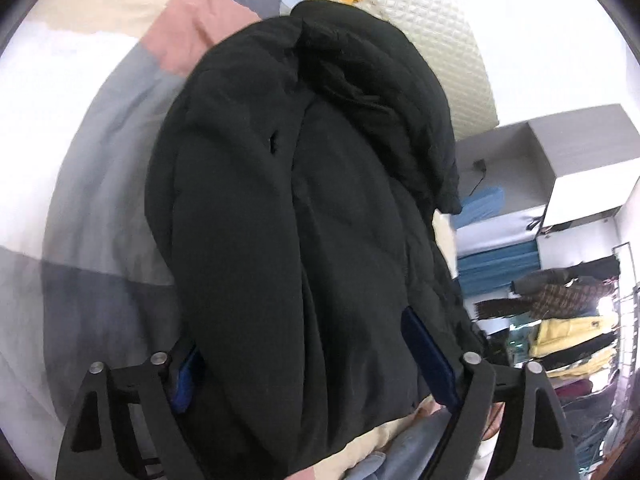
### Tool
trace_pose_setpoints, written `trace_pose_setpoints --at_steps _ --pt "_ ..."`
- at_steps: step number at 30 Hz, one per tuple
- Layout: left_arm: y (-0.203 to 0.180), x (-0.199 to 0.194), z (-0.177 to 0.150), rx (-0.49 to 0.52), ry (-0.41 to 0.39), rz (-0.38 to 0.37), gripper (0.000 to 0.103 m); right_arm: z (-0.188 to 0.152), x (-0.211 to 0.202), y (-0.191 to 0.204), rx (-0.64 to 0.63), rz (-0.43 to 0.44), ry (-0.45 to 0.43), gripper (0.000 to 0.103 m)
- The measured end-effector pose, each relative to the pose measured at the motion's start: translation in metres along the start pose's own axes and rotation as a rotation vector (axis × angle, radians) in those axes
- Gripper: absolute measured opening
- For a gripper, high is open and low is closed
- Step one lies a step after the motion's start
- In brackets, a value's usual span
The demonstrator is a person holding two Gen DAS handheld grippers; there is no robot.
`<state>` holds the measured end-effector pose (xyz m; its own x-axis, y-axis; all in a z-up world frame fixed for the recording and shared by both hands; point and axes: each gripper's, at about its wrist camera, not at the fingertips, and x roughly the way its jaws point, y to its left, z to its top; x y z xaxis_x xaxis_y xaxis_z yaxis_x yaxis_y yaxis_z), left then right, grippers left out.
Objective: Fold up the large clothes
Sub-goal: 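Lift the hem with both tools and fold it toward the collar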
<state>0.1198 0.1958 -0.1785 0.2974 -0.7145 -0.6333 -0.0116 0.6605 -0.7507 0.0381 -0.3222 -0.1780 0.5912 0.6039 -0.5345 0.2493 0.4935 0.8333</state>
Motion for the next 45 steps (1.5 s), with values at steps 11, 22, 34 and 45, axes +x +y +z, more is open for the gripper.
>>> trace_pose_setpoints --at_steps 11,22,34,45 --pt "0.007 0.009 0.001 -0.037 0.012 0.127 0.021 0.001 0.010 -0.003 -0.019 -0.110 0.022 0.024" --pt "-0.054 -0.058 -0.019 0.050 -0.115 0.130 0.010 0.012 -0.050 0.039 -0.038 0.074 -0.132 0.018" --pt "-0.118 -0.181 -0.055 0.104 -0.273 0.134 0.008 0.016 -0.126 0.128 -0.186 0.214 -0.219 0.018" --pt "-0.175 -0.248 -0.133 0.174 -0.307 0.159 0.008 -0.050 -0.197 0.144 -0.254 0.284 -0.225 0.018"
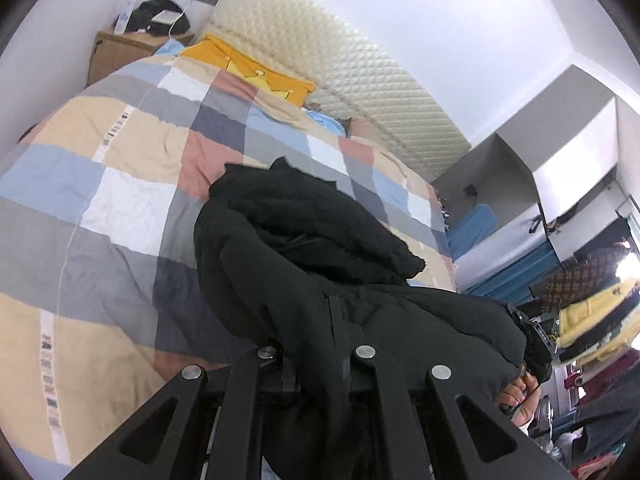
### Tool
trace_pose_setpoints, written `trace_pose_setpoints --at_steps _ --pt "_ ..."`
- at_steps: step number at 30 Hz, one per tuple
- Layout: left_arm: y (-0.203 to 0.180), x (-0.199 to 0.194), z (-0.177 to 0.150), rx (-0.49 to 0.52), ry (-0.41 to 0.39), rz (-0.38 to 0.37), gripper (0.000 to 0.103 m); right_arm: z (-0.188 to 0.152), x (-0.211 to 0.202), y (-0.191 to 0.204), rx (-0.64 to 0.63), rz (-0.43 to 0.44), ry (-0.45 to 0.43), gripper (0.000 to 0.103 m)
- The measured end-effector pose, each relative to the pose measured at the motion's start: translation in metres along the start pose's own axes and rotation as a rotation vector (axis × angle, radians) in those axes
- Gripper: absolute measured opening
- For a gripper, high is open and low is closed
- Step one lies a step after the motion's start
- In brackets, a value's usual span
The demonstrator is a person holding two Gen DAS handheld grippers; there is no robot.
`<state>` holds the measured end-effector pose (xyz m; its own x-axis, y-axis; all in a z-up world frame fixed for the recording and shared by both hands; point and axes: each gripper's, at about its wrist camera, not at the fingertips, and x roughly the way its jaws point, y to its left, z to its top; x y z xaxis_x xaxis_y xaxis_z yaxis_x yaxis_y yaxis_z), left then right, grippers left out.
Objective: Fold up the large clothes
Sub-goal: 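Lift the hem with both tools and fold it toward the collar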
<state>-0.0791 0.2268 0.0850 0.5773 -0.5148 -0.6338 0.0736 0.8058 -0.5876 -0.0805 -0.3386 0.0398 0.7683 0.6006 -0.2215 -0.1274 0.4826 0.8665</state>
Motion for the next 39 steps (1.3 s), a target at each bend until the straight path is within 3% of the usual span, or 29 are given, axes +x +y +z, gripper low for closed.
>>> trace_pose_setpoints --at_steps 7,16,26,32,39 --pt "-0.022 -0.055 -0.024 0.012 -0.015 -0.012 0.007 -0.015 -0.041 0.027 -0.072 -0.027 -0.032 0.018" --pt "-0.030 -0.045 -0.011 0.068 -0.034 0.010 0.007 -0.004 -0.031 0.021 -0.096 -0.099 -0.081 0.019" --pt "-0.037 0.008 0.055 0.094 -0.055 0.078 0.008 0.038 0.024 0.018 -0.275 -0.292 -0.067 0.019" --pt "-0.045 0.062 0.084 0.211 -0.116 0.229 0.008 0.063 0.082 0.010 -0.461 -0.482 -0.036 0.018" --pt "-0.021 0.132 0.114 0.190 -0.127 0.343 0.008 0.079 0.147 -0.020 -0.545 -0.599 0.025 0.018"
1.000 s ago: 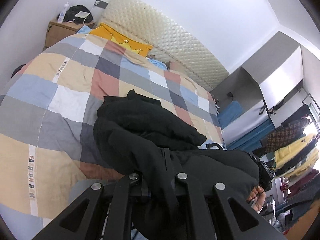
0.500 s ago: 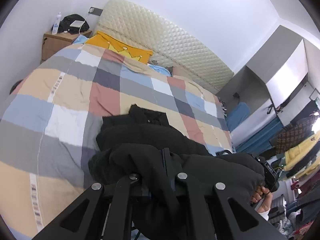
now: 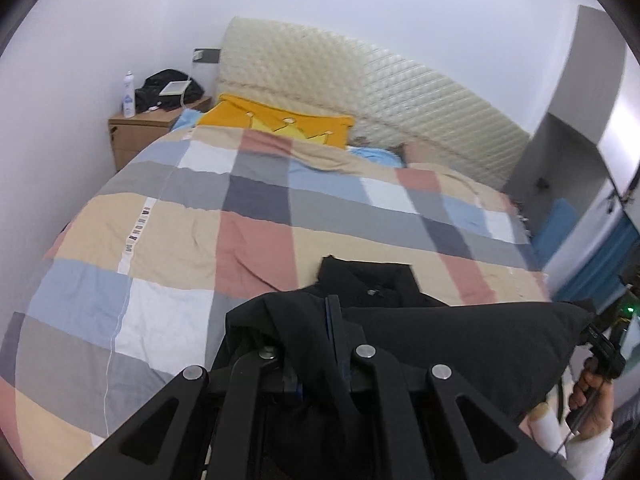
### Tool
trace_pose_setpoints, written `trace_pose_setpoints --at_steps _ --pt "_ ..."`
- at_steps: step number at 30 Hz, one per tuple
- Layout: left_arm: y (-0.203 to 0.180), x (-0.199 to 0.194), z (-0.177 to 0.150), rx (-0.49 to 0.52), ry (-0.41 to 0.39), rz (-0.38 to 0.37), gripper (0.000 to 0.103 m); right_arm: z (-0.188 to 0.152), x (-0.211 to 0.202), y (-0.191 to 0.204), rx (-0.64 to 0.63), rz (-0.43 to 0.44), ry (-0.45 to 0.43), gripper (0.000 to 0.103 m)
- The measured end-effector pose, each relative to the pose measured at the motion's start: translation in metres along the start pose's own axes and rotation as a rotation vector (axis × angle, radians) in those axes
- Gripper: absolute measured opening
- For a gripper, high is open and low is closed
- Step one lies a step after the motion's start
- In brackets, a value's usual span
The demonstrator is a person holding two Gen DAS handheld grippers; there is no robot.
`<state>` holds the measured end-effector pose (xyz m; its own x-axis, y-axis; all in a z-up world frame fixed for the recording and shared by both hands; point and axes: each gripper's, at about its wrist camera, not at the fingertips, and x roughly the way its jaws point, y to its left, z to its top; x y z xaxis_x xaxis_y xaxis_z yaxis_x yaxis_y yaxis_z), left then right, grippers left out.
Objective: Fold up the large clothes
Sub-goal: 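Lay the hem down near the collar and open both tools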
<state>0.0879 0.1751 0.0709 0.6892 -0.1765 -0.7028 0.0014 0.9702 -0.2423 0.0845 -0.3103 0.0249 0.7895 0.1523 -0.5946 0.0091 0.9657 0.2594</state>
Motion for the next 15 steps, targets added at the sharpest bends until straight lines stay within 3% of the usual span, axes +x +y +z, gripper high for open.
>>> trace_pose_setpoints --at_steps 9,15 --pt "-0.005 0.093 0.020 0.030 0.023 0.152 0.009 0.004 0.079 0.017 -0.158 -0.150 0.032 0.018" --pt "-0.015 0.153 0.020 0.068 0.043 0.211 0.009 -0.004 0.134 0.003 -0.165 -0.162 0.088 0.018"
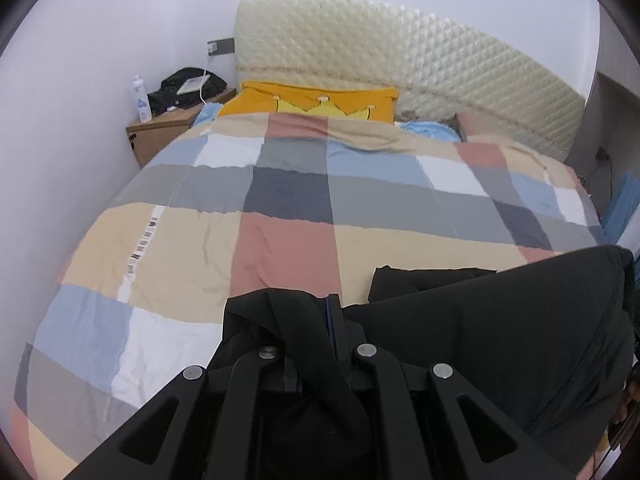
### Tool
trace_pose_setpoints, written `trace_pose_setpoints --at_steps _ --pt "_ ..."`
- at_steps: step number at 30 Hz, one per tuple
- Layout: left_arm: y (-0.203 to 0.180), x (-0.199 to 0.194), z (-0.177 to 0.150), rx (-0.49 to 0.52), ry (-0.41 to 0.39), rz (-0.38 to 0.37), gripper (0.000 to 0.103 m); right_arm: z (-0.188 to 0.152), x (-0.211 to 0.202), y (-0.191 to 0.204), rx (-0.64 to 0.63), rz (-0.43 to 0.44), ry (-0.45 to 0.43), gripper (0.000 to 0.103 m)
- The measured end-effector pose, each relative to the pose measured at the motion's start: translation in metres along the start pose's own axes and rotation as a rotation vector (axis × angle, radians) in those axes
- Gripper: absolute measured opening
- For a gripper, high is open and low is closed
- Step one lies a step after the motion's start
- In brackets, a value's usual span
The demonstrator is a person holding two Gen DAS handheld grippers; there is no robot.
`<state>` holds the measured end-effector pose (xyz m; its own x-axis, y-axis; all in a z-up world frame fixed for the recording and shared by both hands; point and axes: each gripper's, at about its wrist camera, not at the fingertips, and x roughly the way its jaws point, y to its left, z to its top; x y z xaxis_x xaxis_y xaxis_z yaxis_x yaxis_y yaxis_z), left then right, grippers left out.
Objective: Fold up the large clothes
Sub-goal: 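Lay the hem down near the collar and open both tools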
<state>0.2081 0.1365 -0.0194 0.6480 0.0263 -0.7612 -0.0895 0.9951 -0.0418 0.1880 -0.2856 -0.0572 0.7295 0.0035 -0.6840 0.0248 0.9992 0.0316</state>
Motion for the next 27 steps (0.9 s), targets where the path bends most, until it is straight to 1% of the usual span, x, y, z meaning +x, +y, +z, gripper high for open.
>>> trace_pose_setpoints --at_steps 3,5,7,10,12,14,17,19,23,25,26,27 --pt "-0.005 0.027 0.000 -0.010 0.023 -0.009 0.010 -0.006 0.021 -0.002 0.015 0.018 0.026 0.018" --pt "-0.007 0.044 -0.001 -0.014 0.057 -0.024 0.010 -0.006 0.032 -0.004 0.039 0.035 0.040 0.018" --pt "-0.007 0.057 -0.002 -0.031 0.074 -0.030 0.010 -0.008 0.042 -0.006 0.065 0.053 0.056 0.018" --pt "-0.006 0.066 0.000 -0.040 0.108 -0.048 0.010 -0.010 0.044 -0.005 0.068 0.043 0.059 0.018" --pt "-0.003 0.069 0.000 -0.036 0.134 -0.061 0.010 -0.010 0.040 -0.004 0.066 0.053 0.057 0.020" --pt "0.002 0.067 -0.001 -0.044 0.147 -0.090 0.010 -0.011 0.037 -0.006 0.073 0.072 0.065 0.021" --pt "0.015 0.057 -0.004 -0.101 0.172 -0.154 0.011 -0.015 0.032 -0.015 0.096 0.129 0.077 0.024" --pt "0.020 0.046 -0.009 -0.113 0.181 -0.187 0.013 -0.020 0.029 -0.020 0.112 0.156 0.090 0.026" --pt "0.027 0.018 -0.020 -0.114 0.166 -0.201 0.017 -0.027 0.012 -0.021 0.121 0.187 0.099 0.029" --pt "0.034 -0.002 -0.026 -0.116 0.152 -0.216 0.021 -0.027 -0.002 -0.020 0.113 0.202 0.085 0.034" --pt "0.038 -0.009 -0.027 -0.118 0.151 -0.226 0.028 -0.027 -0.007 -0.020 0.109 0.212 0.081 0.036" --pt "0.045 -0.019 -0.030 -0.128 0.147 -0.241 0.040 -0.028 -0.012 -0.020 0.102 0.223 0.079 0.040"
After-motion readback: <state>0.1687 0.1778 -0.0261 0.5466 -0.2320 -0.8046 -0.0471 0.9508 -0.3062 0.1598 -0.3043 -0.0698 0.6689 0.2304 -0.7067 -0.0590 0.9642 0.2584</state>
